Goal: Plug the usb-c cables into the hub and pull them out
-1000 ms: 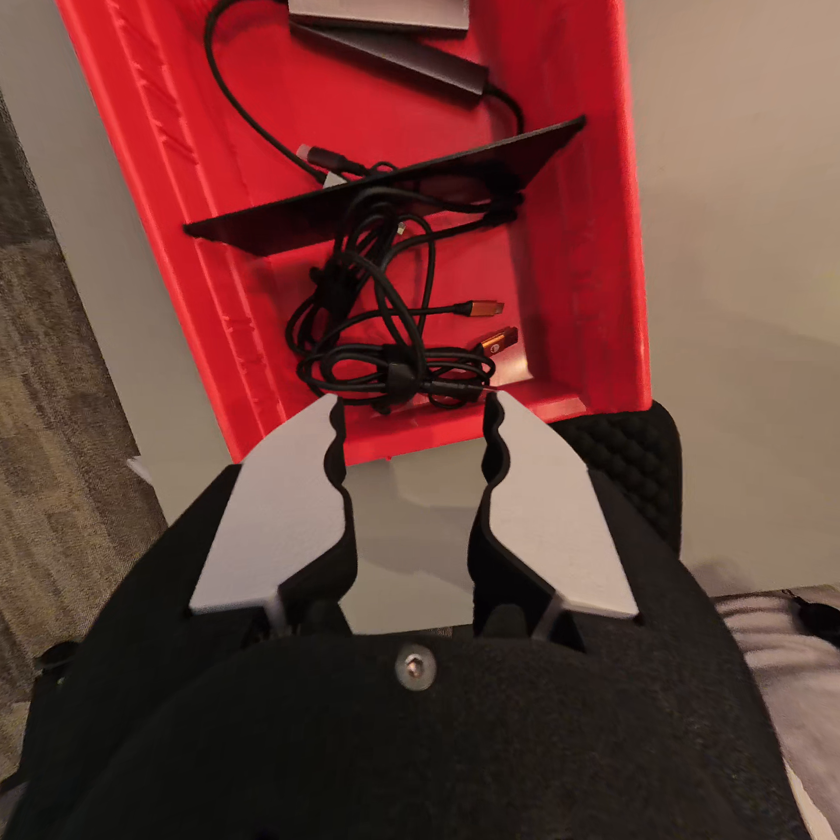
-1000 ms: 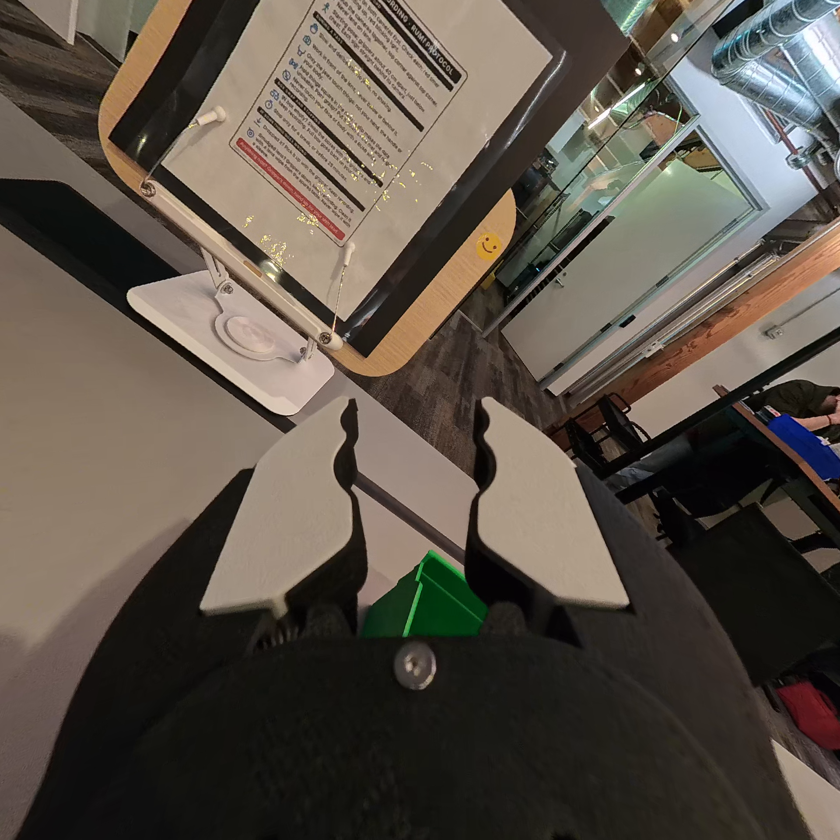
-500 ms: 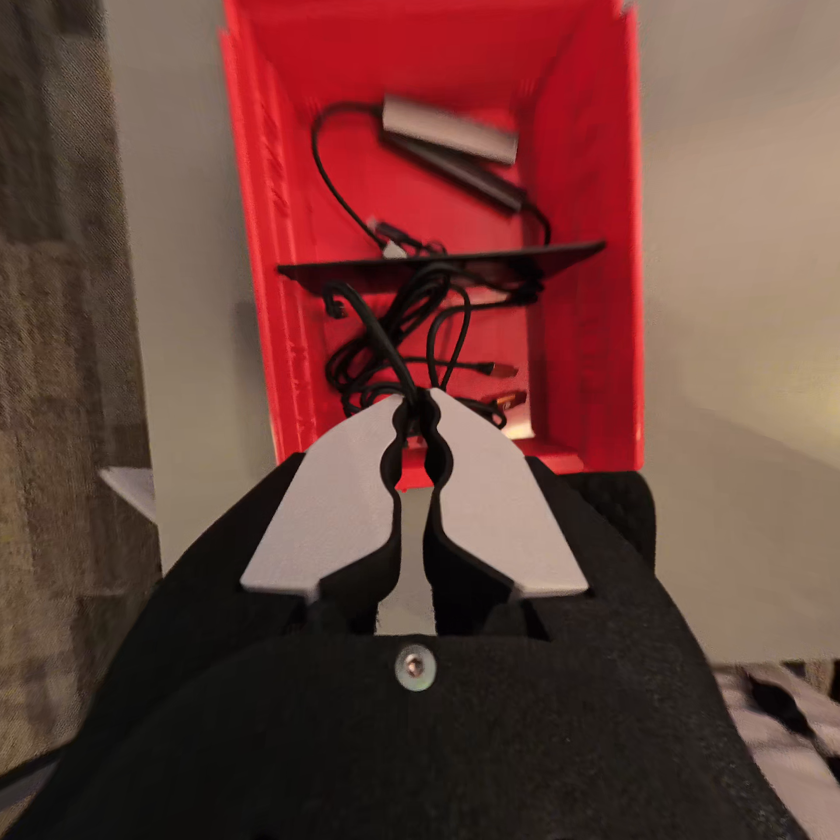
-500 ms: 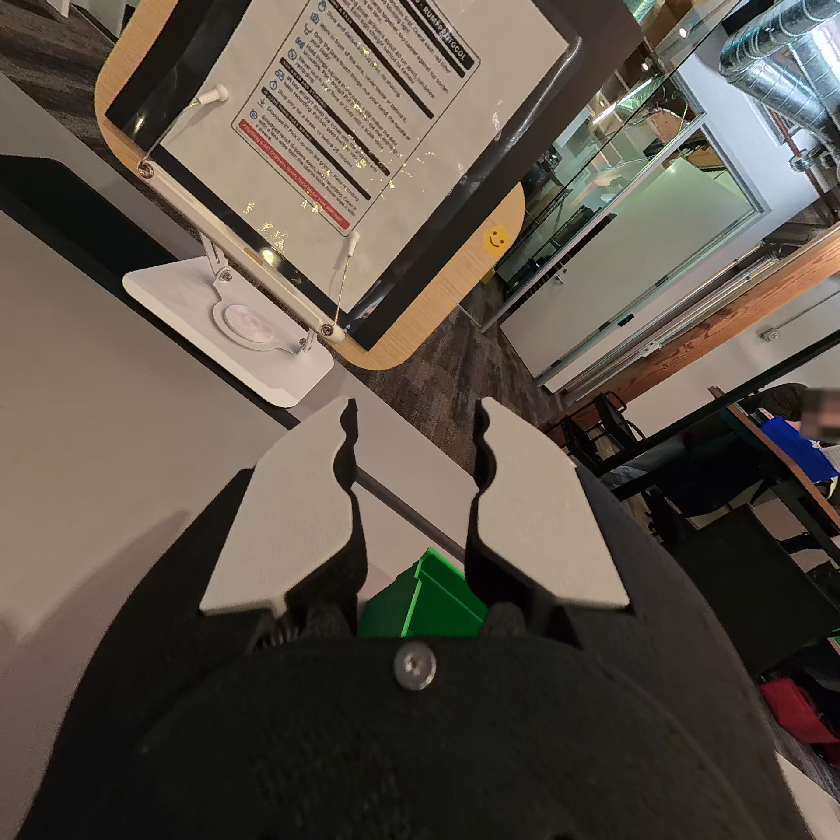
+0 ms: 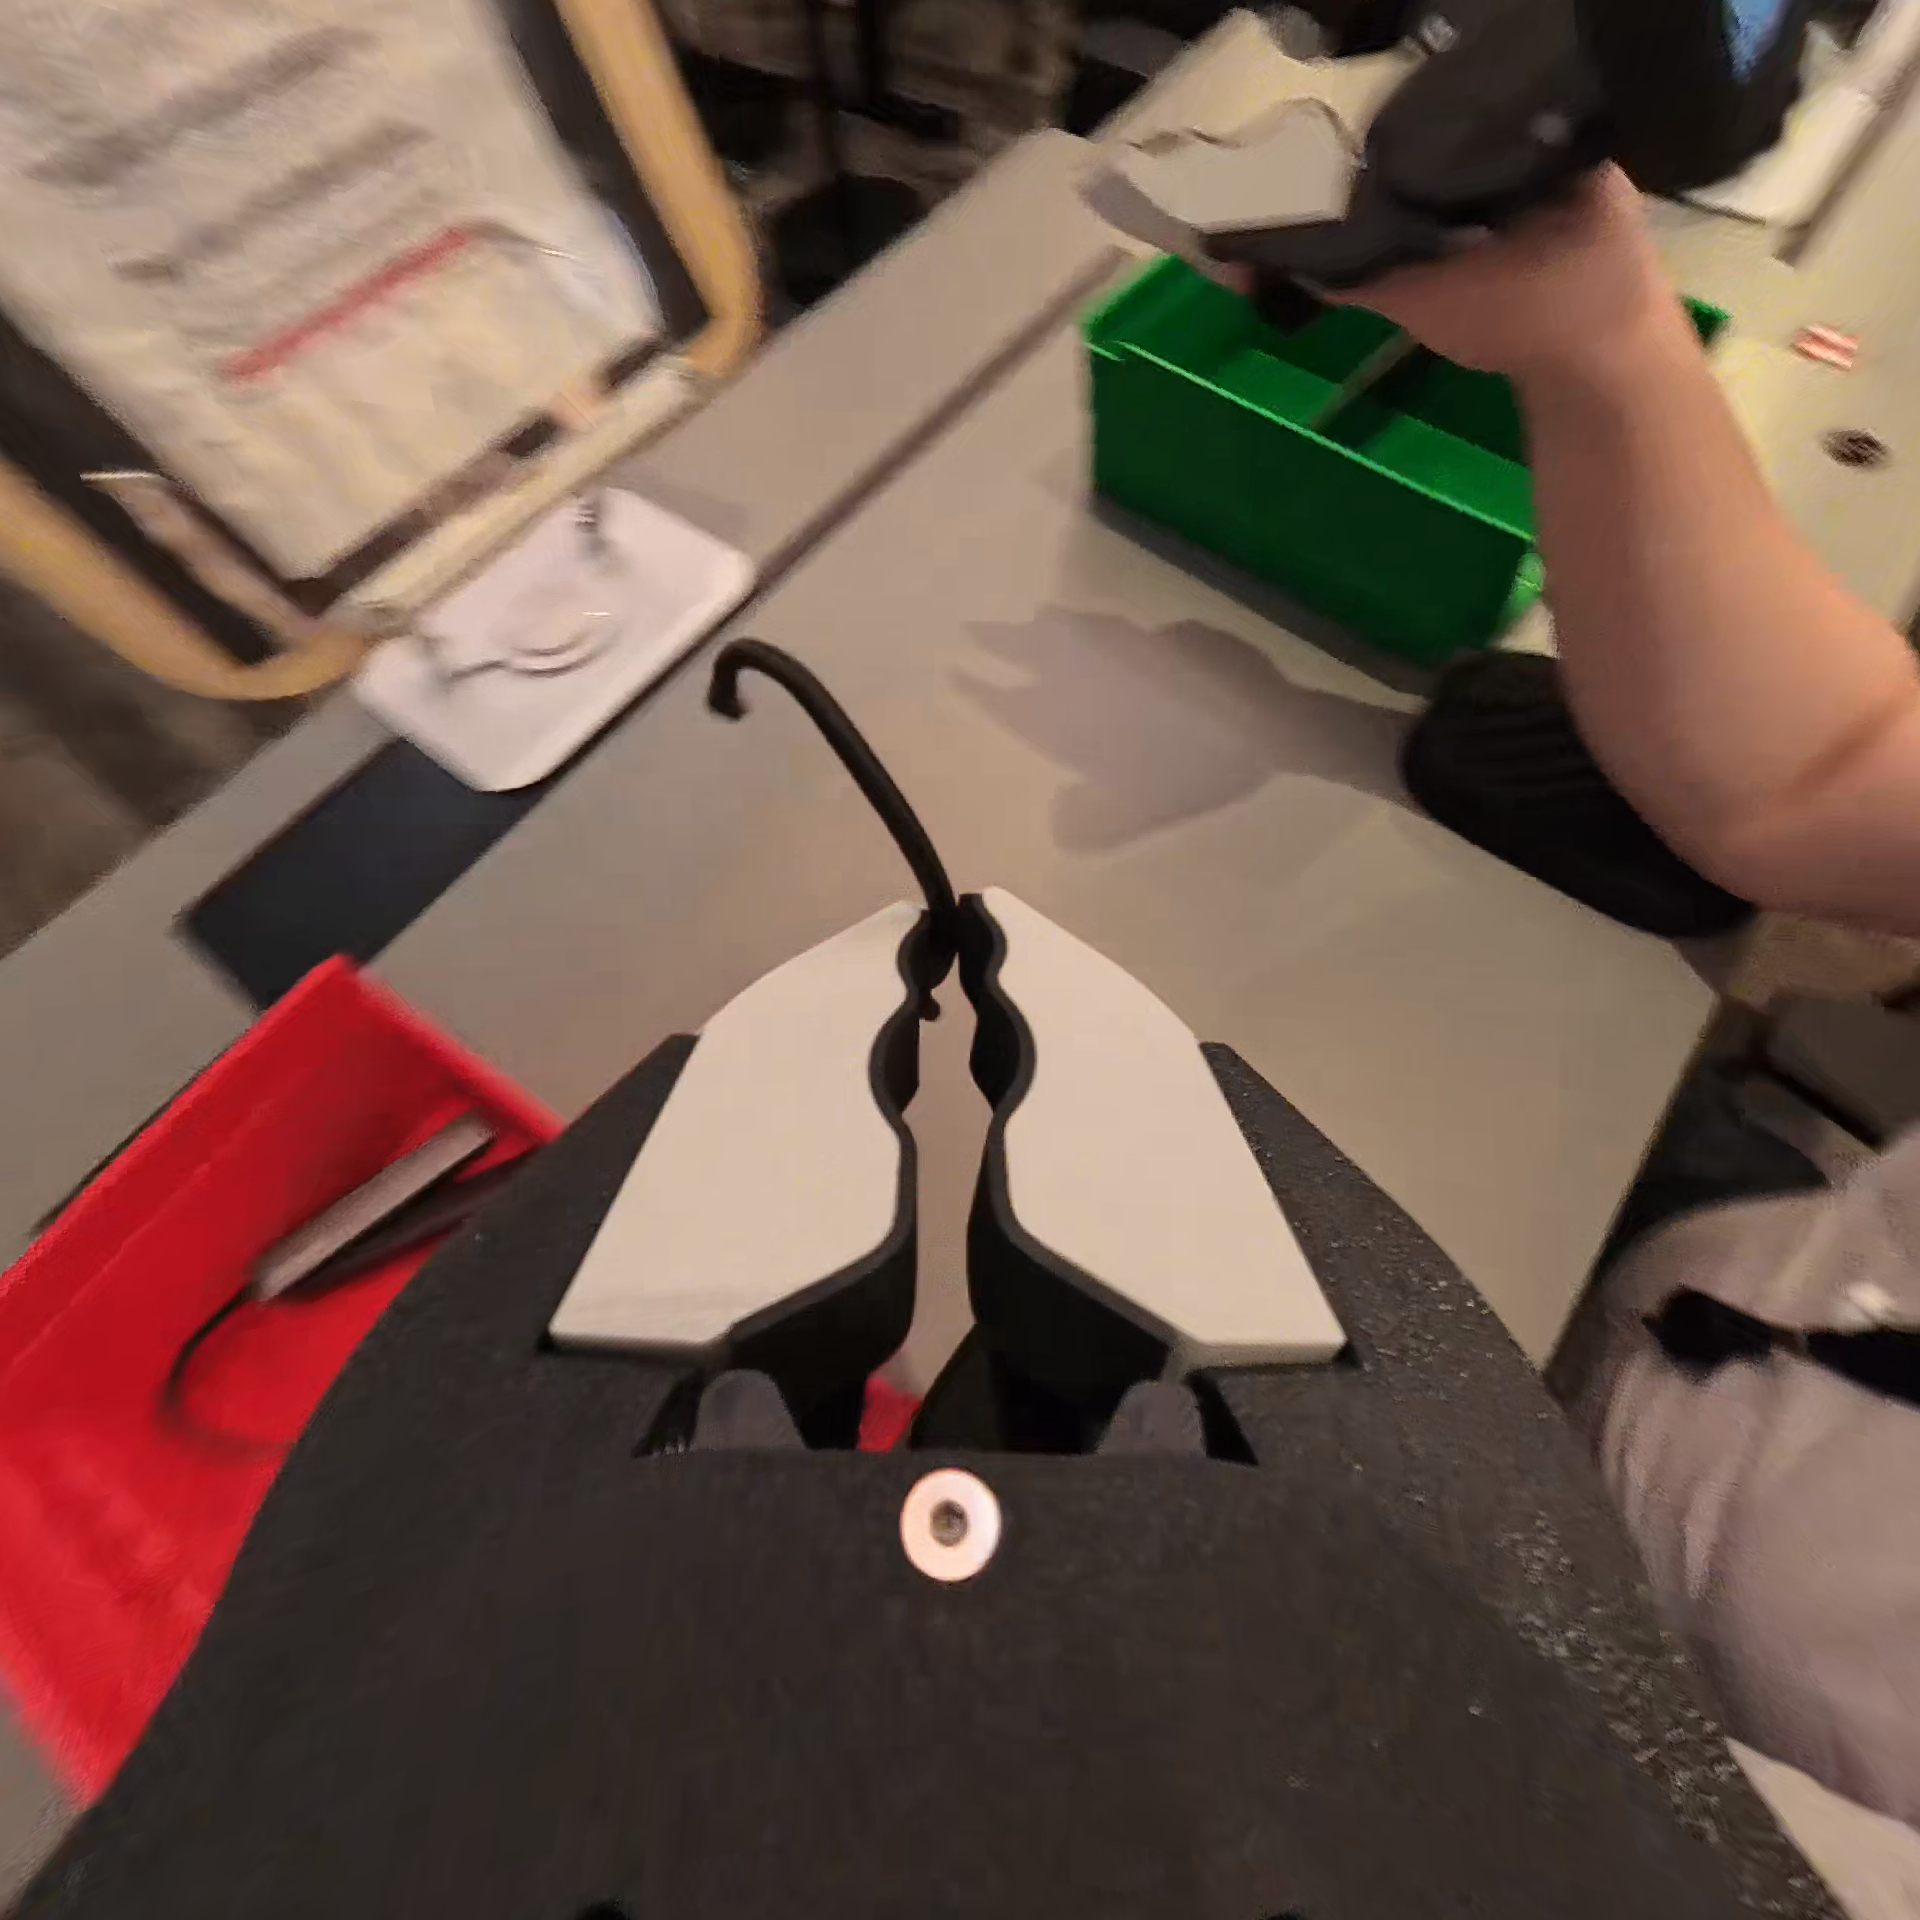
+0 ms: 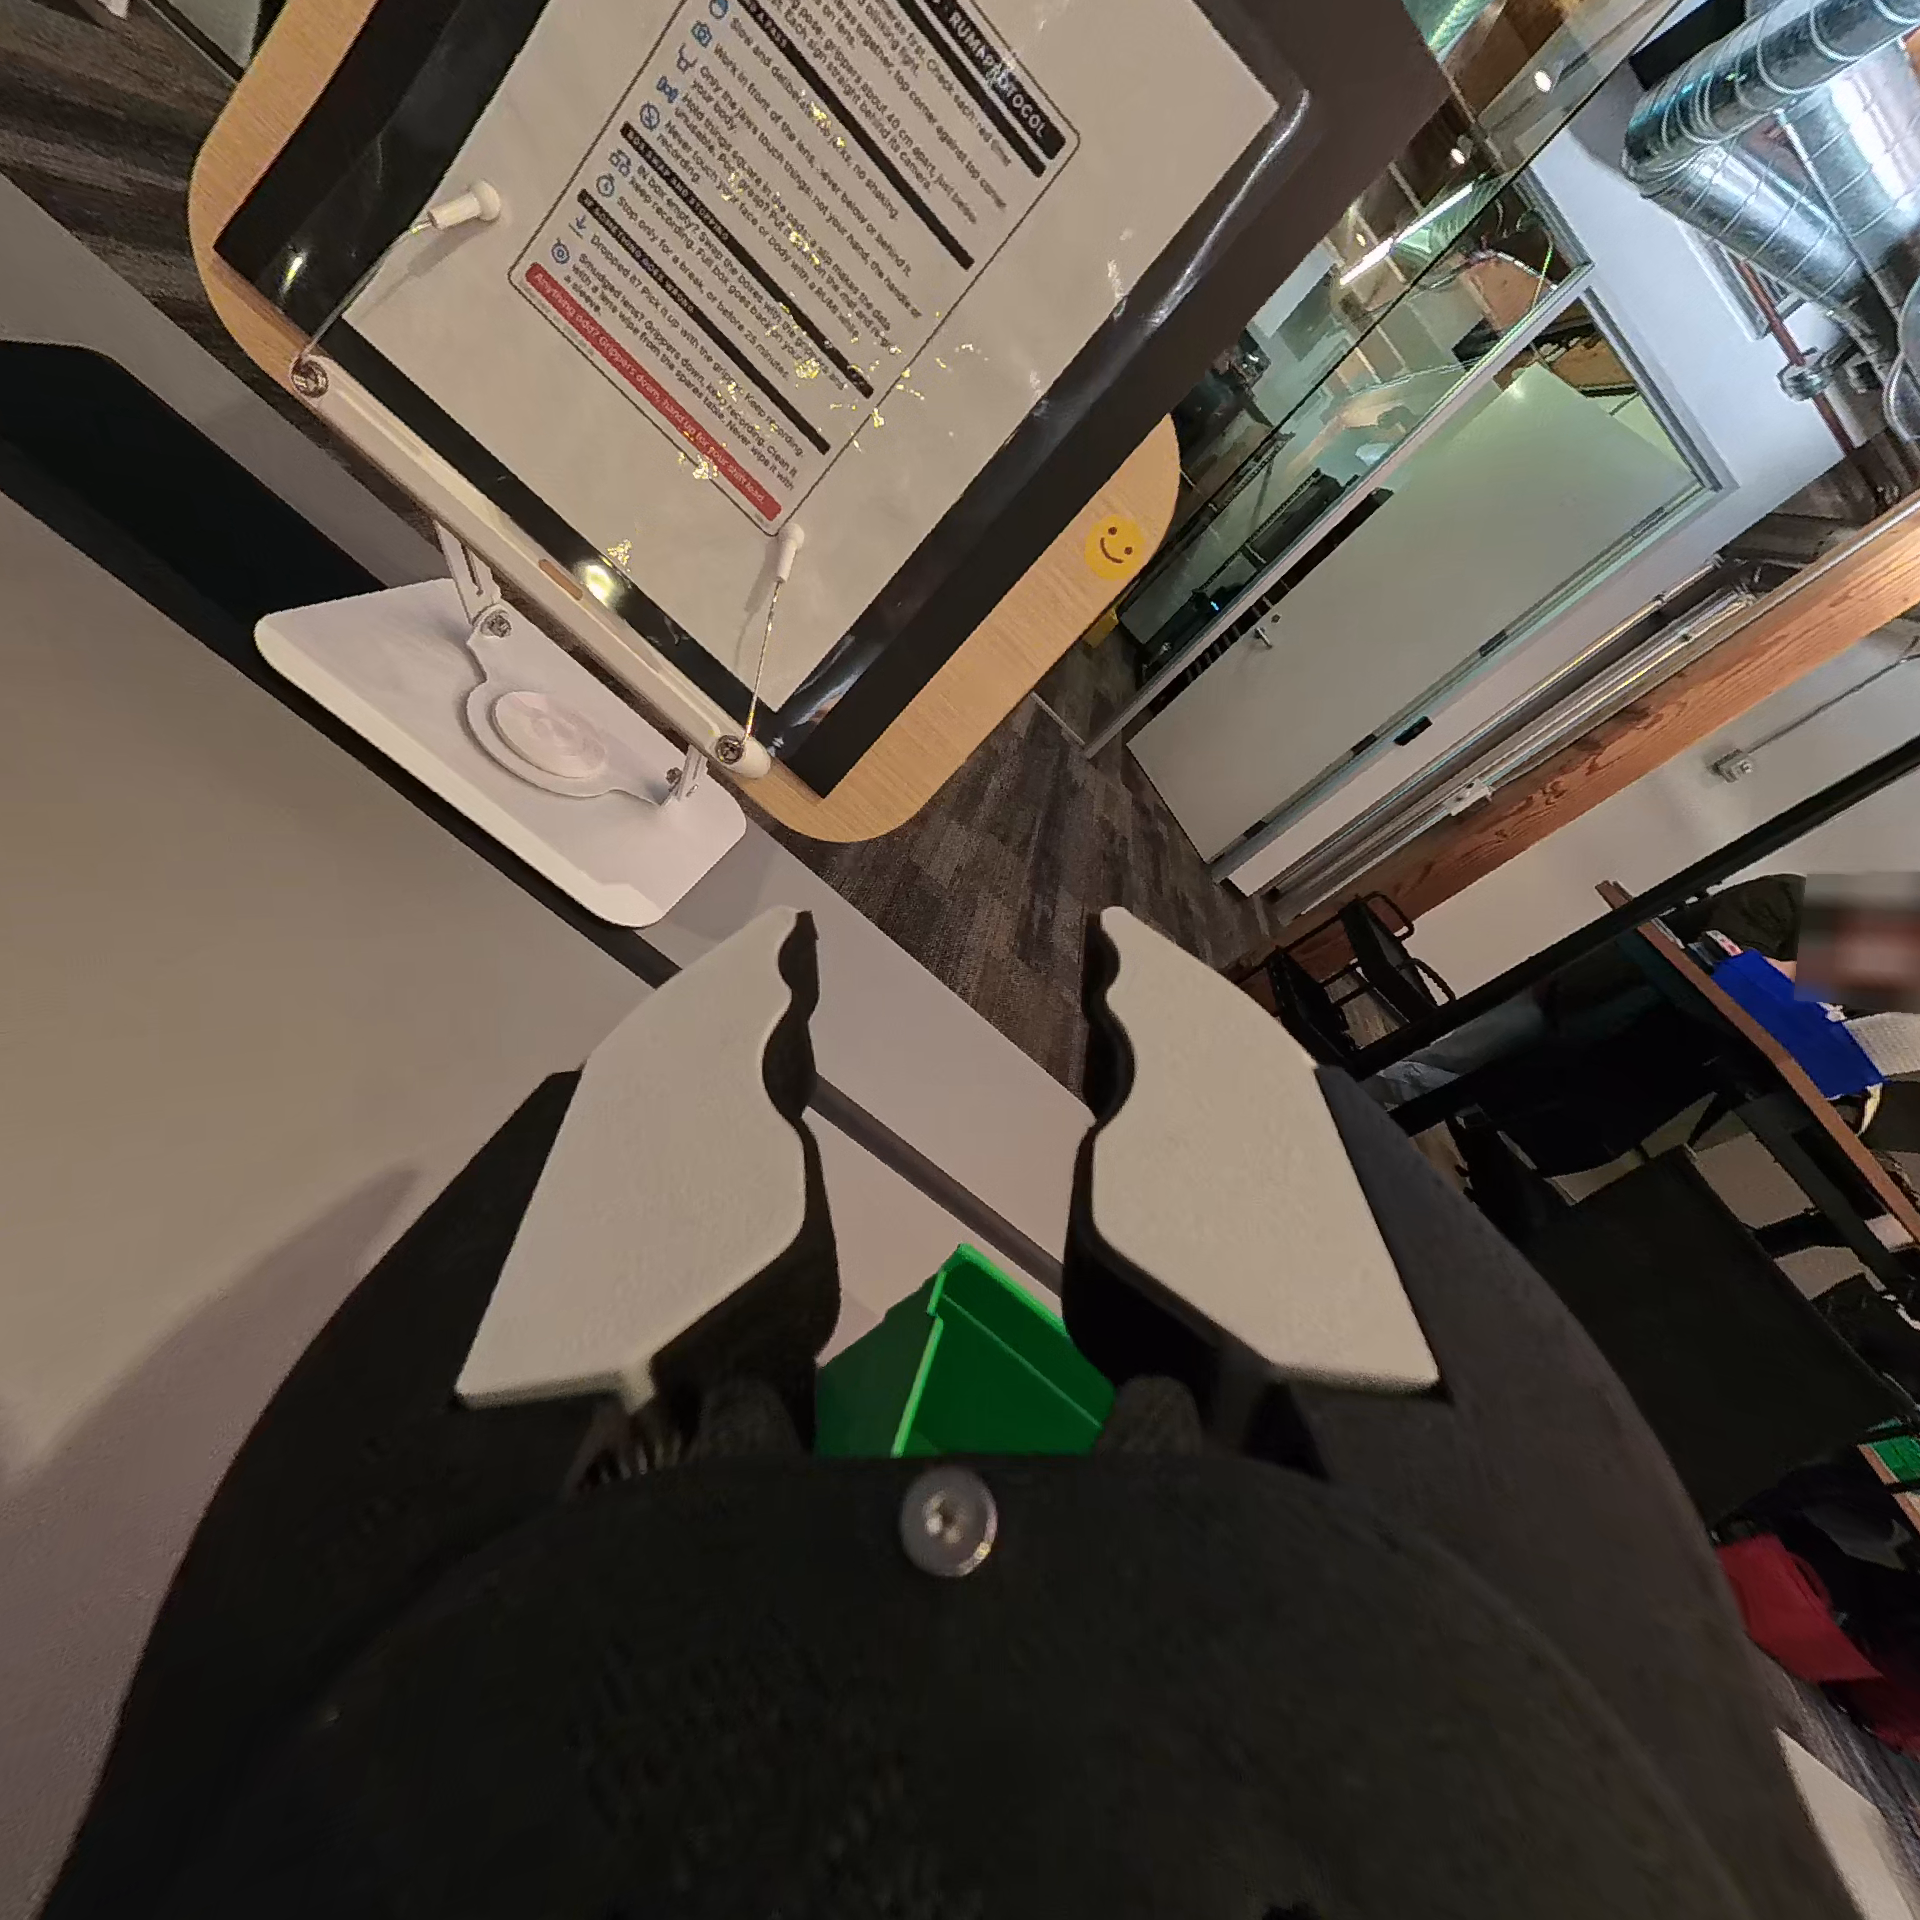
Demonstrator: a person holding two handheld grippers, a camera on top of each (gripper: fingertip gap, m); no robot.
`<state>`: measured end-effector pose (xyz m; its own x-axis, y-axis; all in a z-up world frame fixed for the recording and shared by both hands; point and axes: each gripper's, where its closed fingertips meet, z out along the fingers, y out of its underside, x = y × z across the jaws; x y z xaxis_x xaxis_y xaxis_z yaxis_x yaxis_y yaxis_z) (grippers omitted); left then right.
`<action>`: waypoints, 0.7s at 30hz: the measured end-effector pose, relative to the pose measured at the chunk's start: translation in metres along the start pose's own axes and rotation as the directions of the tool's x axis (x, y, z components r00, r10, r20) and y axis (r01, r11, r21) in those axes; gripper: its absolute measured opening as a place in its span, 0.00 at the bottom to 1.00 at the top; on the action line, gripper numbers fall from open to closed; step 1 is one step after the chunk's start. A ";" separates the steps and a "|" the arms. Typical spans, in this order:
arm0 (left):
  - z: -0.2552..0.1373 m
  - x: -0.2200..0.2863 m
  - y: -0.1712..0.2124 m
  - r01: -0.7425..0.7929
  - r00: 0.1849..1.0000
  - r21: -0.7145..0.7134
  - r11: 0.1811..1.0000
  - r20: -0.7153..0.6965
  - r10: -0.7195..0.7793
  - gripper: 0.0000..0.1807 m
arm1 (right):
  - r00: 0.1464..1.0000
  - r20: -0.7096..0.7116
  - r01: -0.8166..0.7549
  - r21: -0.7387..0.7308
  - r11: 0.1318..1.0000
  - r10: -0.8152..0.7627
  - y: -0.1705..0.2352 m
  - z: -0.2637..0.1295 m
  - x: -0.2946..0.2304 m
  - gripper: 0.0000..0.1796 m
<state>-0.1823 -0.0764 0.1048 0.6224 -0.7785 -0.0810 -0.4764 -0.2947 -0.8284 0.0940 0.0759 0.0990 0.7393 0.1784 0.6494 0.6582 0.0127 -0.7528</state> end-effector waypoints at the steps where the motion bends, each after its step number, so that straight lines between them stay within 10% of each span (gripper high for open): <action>1: 0.018 0.012 -0.001 -0.025 0.997 -0.036 0.999 -0.079 0.022 0.02 | 1.000 -0.004 -0.003 0.000 1.000 0.003 0.000 -0.001 0.002 0.28; 9: 0.159 0.085 0.023 -0.051 0.772 -0.294 0.954 -0.618 -0.150 0.02 | 0.998 -0.050 -0.033 -0.011 0.999 0.032 0.009 -0.007 0.023 0.28; 21: 0.248 0.051 0.104 0.137 0.817 -0.626 0.767 -0.366 -0.445 0.17 | 0.997 -0.062 -0.045 -0.006 0.999 0.044 0.009 -0.008 0.028 0.30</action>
<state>-0.0467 -0.0095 -0.1230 0.4934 -0.7081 0.5051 -0.6690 -0.6801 -0.2998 0.1216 0.0733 0.1107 0.7751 0.1177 0.6207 0.6251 -0.0008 -0.7805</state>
